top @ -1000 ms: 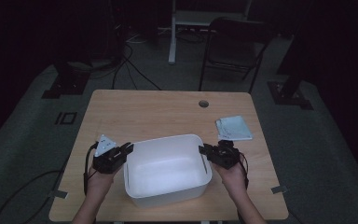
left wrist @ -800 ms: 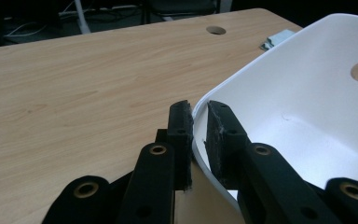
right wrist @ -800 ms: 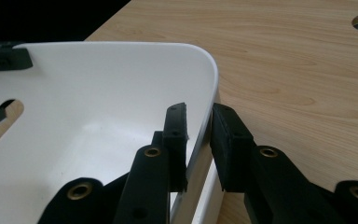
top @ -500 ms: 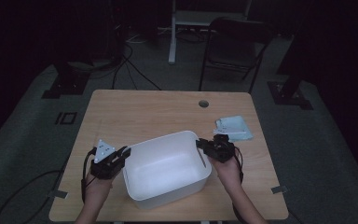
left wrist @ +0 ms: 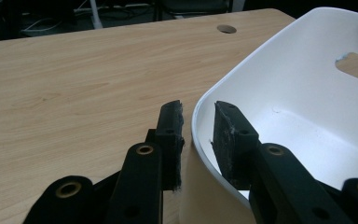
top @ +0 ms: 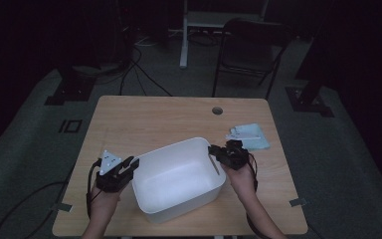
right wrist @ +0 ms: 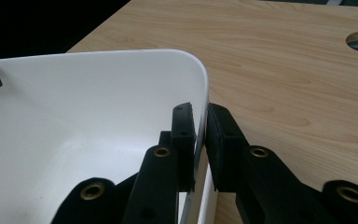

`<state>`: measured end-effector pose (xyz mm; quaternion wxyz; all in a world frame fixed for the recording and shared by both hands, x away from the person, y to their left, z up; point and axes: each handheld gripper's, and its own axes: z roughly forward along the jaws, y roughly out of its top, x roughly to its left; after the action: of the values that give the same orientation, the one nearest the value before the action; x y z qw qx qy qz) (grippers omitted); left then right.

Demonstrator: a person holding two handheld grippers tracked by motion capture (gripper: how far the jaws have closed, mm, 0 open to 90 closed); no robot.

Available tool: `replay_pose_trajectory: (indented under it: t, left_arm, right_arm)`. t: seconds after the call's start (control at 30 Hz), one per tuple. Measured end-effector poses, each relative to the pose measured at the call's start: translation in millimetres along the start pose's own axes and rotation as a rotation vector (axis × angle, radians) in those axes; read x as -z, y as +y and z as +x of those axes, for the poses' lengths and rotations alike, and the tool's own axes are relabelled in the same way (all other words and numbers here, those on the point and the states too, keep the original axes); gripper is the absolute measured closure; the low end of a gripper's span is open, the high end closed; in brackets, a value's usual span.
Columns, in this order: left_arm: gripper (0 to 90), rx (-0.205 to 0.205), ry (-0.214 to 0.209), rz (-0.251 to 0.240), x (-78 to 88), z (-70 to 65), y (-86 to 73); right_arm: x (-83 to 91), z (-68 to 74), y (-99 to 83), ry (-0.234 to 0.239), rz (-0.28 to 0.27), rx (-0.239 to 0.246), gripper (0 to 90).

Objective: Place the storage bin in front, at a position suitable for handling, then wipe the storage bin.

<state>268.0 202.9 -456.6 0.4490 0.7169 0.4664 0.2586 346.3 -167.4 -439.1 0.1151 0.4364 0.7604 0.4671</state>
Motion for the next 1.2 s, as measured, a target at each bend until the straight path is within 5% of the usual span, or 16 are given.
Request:
replay_pose_trajectory:
  t: [0.93, 1.2]
  left_arm:
    - [62.6, 0.016, -0.001, -0.004, 1.9, 2.8, -1.5]
    - [58.6, 0.039, -0.038, 0.013, -2.4, 6.5, -1.3]
  right_arm:
    - [0.4, -1.6, -0.2, 0.014, 0.005, -0.006, 81.1]
    - [0.4, -1.0, -0.2, 0.012, 0.006, -0.01, 81.0]
